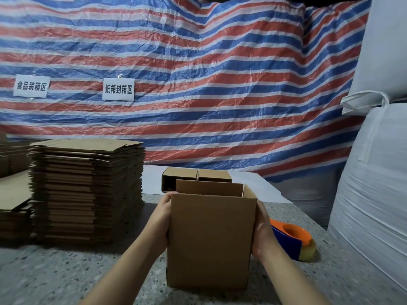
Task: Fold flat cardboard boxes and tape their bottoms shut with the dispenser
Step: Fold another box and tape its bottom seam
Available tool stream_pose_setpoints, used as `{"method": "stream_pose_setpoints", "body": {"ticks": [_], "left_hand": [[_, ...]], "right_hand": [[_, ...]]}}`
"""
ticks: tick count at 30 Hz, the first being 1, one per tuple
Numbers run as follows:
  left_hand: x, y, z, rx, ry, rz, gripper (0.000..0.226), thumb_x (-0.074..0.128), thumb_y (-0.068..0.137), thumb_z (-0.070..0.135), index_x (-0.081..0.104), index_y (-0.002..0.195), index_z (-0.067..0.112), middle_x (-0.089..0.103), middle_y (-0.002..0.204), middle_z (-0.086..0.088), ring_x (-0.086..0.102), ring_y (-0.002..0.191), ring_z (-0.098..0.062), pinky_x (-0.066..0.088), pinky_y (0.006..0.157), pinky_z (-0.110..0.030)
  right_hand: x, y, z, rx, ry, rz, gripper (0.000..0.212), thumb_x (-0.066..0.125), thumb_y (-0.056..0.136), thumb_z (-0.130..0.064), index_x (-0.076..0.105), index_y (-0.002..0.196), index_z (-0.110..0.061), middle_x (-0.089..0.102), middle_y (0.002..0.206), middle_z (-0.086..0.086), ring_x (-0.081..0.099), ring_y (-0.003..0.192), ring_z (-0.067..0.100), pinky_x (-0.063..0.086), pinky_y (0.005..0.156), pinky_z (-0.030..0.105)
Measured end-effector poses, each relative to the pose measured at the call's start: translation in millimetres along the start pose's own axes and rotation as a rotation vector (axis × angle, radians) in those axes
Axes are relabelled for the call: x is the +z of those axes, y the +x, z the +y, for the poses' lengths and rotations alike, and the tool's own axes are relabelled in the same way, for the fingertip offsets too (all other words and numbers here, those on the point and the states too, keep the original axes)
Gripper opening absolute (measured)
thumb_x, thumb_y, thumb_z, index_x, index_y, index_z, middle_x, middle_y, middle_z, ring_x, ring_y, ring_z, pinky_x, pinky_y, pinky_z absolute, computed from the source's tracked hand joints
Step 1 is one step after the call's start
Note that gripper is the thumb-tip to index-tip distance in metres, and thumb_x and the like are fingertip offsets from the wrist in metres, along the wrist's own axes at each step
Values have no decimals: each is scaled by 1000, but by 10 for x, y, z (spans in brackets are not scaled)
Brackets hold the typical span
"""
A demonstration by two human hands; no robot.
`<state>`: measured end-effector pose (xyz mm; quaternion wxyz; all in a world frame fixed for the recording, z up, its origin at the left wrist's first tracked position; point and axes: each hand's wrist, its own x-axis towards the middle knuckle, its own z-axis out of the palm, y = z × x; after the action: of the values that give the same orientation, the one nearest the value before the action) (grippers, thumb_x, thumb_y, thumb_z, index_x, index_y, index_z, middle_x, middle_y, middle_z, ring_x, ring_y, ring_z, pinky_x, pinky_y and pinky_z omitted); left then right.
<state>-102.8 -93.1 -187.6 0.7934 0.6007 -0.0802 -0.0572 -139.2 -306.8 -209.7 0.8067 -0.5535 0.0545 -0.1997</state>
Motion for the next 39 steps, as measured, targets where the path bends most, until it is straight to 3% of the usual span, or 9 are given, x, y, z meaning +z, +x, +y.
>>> {"method": "stream_pose_setpoints", "body": {"ticks": [6,16,20,25,31,33,34,36,39], "left_hand": [[25,-30,12,-30,-20,8,18,55,98,22,71,98,14,76,77,-8,72,62,-19,56,53,-30],[5,-3,-28,-4,-21,5,20,54,98,23,72,98,13,76,77,-8,72,62,-19,55,48,-28],[7,6,-28,4,-7,10,21,53,99,24,72,96,15,76,76,-6,72,62,-18,55,52,-29],[2,24,-46,22,-20,7,20,54,98,23,72,96,14,75,75,-6,72,63,-19,56,55,-31],[-51,28,-44,82,6,-43,15,56,97,11,70,103,12,75,83,-13,72,66,-23,57,52,-31],[-85,25,-52,109,3,-58,15,59,95,12,69,106,10,75,87,-16,72,68,-24,56,53,-32],[-84,21,-62,114,8,-67,17,61,94,16,69,107,8,74,87,-16,72,69,-23,56,53,-32],[-74,16,-83,95,32,-86,29,58,94,33,71,107,10,75,90,-14,73,74,-23,57,59,-33],[-143,33,-78,12,65,-196,68,30,90,71,69,115,20,74,107,-11,72,98,-26,54,87,-43]], "right_hand": [[-12,28,32,11,6,21,63,35,108,-42,82,68,-27,78,80,6,76,68,20,57,49,26],[-10,59,37,28,-17,-6,52,39,104,-51,82,81,-31,79,91,8,77,78,25,58,54,29],[-33,84,8,73,-75,-28,54,37,105,-47,78,90,-15,79,82,5,77,69,20,57,50,26],[-52,111,-78,232,-226,-113,60,47,105,-35,70,51,-22,67,63,3,64,53,15,49,52,25],[-56,130,-138,237,-237,-135,38,46,104,-29,67,75,-15,68,68,7,65,57,18,51,54,27],[-47,114,-129,199,-184,-99,18,50,104,-28,65,99,-20,74,78,10,72,62,23,56,53,32],[-41,99,-136,166,-148,-70,10,54,103,-25,60,110,-26,77,87,13,75,69,27,59,55,35],[-66,113,-152,83,-140,-34,31,62,98,-14,52,117,-36,75,101,15,76,80,31,61,60,40],[-63,81,-189,53,-174,-52,26,61,98,-9,57,119,-25,74,101,15,75,76,29,60,58,38]]}}
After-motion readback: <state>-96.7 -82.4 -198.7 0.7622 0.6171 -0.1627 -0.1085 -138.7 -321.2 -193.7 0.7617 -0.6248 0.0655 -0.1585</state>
